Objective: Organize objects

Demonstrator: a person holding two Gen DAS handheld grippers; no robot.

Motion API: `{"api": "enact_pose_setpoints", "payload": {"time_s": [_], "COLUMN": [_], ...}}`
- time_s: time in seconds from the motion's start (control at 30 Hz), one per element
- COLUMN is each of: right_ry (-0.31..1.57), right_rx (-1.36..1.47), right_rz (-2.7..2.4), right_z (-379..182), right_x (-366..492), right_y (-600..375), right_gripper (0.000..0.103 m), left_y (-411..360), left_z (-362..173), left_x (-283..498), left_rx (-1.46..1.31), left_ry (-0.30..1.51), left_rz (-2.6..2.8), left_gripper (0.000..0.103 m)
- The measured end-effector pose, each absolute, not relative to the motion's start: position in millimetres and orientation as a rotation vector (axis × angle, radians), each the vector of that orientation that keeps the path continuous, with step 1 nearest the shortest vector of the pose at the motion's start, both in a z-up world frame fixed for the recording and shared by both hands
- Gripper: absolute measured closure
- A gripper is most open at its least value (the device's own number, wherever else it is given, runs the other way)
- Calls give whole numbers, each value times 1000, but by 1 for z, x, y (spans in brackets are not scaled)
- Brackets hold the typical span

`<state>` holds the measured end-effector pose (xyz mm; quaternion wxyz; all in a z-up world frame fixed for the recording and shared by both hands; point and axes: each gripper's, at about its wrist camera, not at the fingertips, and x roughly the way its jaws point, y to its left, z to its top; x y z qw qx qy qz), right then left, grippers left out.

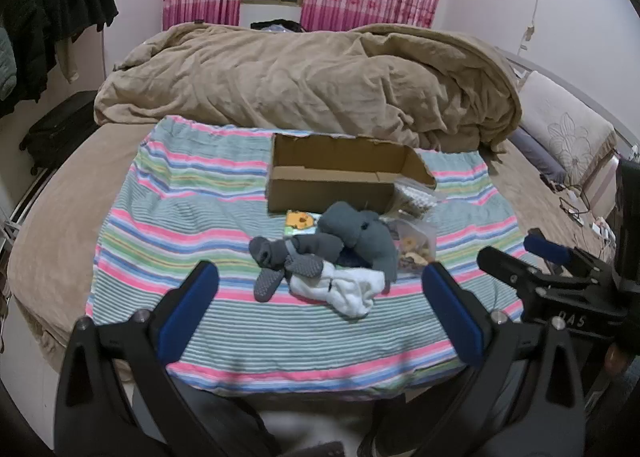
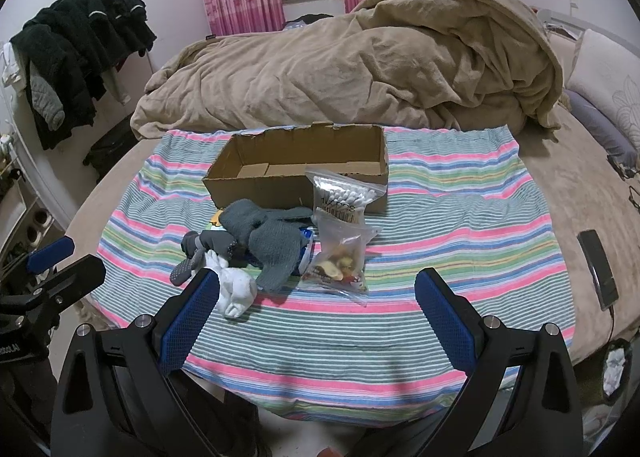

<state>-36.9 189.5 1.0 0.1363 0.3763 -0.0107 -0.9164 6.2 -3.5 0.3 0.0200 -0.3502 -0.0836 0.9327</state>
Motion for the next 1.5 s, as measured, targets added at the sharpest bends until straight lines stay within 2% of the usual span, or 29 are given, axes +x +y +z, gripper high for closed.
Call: {"api": "enact_pose_setpoints", "payload": {"time_s": [1.5], "right_ry": [-35], "right_rx": [1096], "right_rz": [-2651], "right_z": [0], "right_x": [-38], "right_y": [188], "right_gripper": [3], "left_y": [-6], "left_z": [6], "left_x": [6], "left_rx": [-1087], "left_ry": [-242], "left_rz": [2904], "left_gripper": [1]}}
